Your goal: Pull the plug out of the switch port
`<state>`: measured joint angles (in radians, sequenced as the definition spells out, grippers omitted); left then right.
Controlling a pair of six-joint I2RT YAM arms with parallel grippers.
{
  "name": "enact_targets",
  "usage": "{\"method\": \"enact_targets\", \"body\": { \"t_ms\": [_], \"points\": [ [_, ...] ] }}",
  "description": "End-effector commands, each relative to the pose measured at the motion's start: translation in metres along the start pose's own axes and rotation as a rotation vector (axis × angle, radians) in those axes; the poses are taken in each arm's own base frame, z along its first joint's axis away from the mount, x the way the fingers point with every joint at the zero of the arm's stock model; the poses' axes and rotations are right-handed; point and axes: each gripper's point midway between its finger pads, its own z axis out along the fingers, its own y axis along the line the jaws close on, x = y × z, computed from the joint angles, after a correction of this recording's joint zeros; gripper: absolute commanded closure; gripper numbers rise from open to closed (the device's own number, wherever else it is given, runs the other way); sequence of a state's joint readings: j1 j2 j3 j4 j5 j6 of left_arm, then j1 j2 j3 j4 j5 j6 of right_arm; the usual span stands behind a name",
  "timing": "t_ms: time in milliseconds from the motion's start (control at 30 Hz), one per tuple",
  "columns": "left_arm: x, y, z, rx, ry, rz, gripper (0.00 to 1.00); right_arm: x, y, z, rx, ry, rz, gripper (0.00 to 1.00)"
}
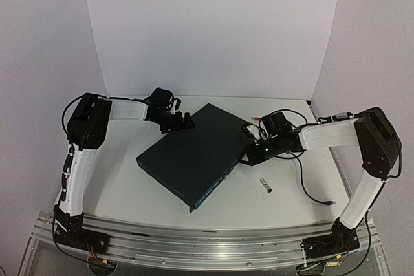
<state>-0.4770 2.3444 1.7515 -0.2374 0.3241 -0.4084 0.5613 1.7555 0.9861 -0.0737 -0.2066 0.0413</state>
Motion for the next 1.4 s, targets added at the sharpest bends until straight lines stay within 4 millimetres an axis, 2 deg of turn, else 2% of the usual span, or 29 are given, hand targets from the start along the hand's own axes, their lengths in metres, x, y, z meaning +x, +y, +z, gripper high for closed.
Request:
{"method": "enact_targets", "body": {
  "t_ms": [0,500,1033,1367],
  "points": [
    [0.045,0.024,0.014,-0.061,0.136,-0.041,0.03,0.009,-0.003,0.007,-0.002,0.071,-0.128,0.51],
    [0.039,0.023,0.016,-0.062,0.128,-0.044,0.03,-0.001,-0.007,0.026,-0.007,0.079,-0.221,0.68],
    [0.04,0.023,0.016,-0.061,0.123,-0.055,0.03,-0.013,-0.008,0.033,-0.004,0.021,-0.269,0.75],
    [0.04,0.023,0.015,-0.059,0.123,-0.053,0.03,-0.013,-0.009,0.039,0.025,0.017,-0.324,0.81]
  ]
}}
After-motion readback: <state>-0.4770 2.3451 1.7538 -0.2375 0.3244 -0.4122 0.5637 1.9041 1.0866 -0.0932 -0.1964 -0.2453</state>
